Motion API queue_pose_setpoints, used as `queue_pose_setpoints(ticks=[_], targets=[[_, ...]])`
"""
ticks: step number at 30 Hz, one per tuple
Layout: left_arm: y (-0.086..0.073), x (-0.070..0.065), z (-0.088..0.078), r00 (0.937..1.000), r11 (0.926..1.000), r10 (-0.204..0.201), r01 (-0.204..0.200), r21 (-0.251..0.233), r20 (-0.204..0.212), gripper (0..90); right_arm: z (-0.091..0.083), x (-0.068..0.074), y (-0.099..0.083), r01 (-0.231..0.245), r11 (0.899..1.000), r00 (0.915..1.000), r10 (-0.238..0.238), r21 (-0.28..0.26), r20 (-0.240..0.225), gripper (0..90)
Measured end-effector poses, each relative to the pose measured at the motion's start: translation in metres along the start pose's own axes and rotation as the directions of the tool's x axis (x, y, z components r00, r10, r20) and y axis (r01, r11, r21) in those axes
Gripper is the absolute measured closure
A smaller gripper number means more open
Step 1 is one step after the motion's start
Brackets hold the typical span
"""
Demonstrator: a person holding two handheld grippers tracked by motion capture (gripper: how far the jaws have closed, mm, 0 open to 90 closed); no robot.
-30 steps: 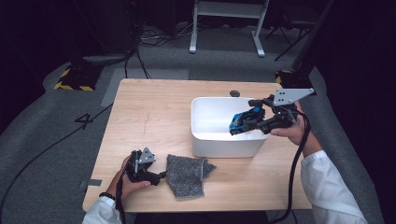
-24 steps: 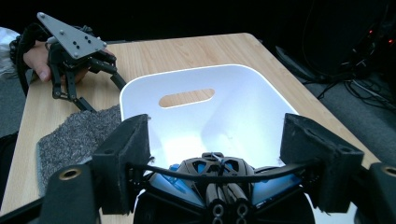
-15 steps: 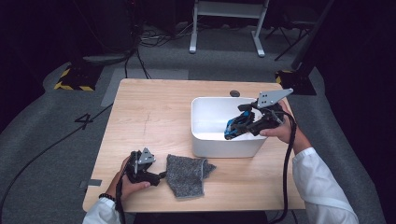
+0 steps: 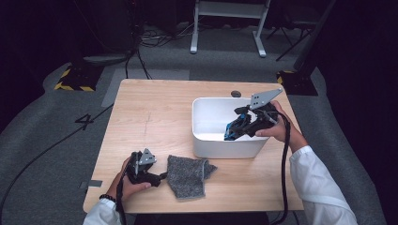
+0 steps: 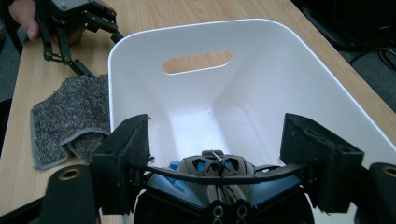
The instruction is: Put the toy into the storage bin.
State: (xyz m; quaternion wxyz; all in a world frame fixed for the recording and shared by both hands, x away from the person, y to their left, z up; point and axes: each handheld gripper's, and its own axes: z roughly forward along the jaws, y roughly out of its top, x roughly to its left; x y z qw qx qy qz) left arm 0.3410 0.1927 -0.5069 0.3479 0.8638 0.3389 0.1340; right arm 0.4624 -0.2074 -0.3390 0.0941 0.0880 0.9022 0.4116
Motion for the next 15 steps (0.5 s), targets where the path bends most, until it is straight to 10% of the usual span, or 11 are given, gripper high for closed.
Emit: queue_pose_setpoints(ticks=[15], targets=[[0.000, 0.000, 0.000, 1.0000, 1.0000, 0.000, 0.000, 0.000, -0.001, 14.7, 0.018, 0.000, 0.004, 0.008, 0.998, 0.9991, -0.005, 0.067, -0.043, 24.8]])
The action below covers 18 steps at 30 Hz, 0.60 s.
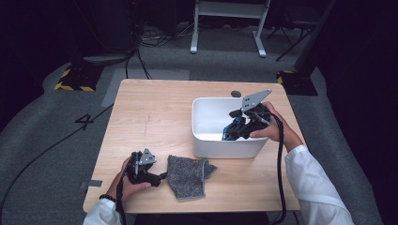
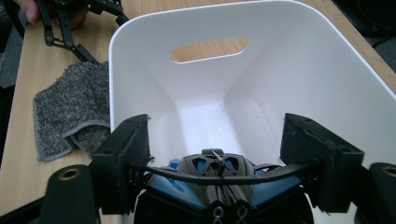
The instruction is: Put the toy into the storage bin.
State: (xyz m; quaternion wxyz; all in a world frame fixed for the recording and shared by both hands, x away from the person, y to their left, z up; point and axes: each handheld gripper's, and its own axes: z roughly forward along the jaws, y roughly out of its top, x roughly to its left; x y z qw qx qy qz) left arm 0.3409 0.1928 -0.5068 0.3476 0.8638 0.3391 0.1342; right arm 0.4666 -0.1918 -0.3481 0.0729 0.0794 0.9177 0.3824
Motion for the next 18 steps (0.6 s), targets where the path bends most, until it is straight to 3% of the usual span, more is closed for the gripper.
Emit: queue_pose_setpoints(ticks=[18], targets=[[0.000, 0.000, 0.000, 1.0000, 1.0000, 0.000, 0.000, 0.000, 0.000, 14.7, 0.006, -0.007, -0.011, -0.023, 0.993, 0.9994, 0.019, 0.117, 0.029, 24.7]])
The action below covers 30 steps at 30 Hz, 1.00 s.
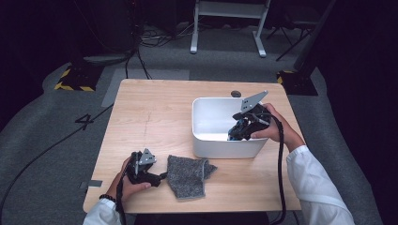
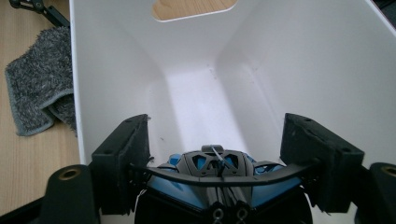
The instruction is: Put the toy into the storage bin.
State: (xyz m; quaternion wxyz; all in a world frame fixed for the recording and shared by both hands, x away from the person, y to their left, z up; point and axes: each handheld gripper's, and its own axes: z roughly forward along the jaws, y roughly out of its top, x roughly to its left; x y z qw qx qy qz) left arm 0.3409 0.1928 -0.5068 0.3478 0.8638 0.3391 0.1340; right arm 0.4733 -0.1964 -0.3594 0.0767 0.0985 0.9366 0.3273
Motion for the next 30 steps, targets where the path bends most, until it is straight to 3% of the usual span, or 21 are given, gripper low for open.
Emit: queue_pose_setpoints(ticks=[13, 21, 30], targets=[[0.0000, 0.0000, 0.0000, 1.0000, 1.0000, 0.000, 0.000, 0.000, 0.000, 14.7, 0.0030, -0.0035, -0.0020, -0.018, 0.997, 0.9997, 0.017, 0.071, 0.019, 24.7], [0.0000, 0.0000, 0.0000, 1.0000, 1.0000, 0.000, 0.000, 0.000, 0.000, 14.7, 0.0068, -0.0028, -0.0026, -0.008, 0.987, 0.9998, 0.006, 0.158, 0.018, 24.6], [0.0000, 0.0000, 0.0000, 1.0000, 1.0000, 0.000, 0.000, 0.000, 0.000, 14.7, 0.0030, -0.0053, -0.0068, -0.057, 0.980, 0.9982, 0.053, 0.190, 0.026, 24.3]])
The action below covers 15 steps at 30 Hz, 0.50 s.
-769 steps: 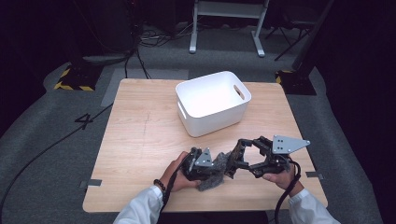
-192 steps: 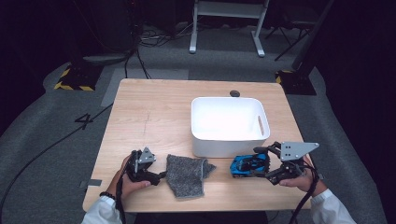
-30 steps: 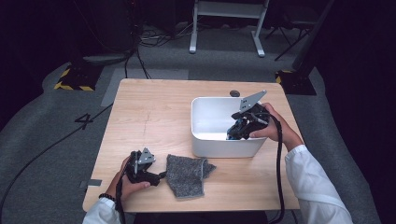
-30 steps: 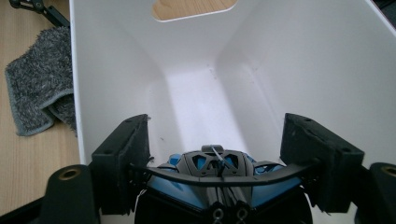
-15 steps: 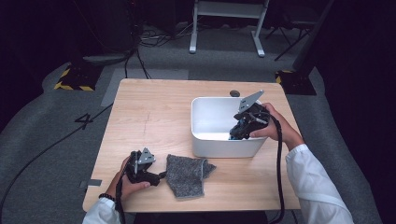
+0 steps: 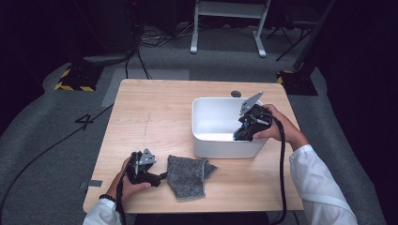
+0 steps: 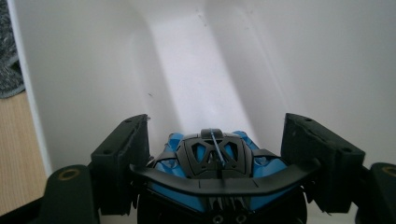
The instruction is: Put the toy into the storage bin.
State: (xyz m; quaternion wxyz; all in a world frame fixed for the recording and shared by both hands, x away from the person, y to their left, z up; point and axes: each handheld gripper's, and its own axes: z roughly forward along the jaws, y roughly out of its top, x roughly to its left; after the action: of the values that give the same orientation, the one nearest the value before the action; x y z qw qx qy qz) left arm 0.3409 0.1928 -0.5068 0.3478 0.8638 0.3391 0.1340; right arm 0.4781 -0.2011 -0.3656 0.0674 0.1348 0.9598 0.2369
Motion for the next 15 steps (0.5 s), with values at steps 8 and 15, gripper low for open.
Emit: queue_pose_setpoints(ticks=[8, 15], targets=[[0.000, 0.000, 0.000, 1.0000, 1.0000, 0.000, 0.000, 0.000, 0.000, 14.7, -0.003, -0.001, -0.005, -0.002, 1.000, 1.0000, 0.002, 0.025, 0.002, 24.2], [0.000, 0.000, 0.000, 1.0000, 1.0000, 0.000, 0.000, 0.000, 0.000, 14.7, -0.010, 0.000, -0.011, 0.003, 0.996, 0.9998, -0.004, 0.085, 0.017, 24.1]])
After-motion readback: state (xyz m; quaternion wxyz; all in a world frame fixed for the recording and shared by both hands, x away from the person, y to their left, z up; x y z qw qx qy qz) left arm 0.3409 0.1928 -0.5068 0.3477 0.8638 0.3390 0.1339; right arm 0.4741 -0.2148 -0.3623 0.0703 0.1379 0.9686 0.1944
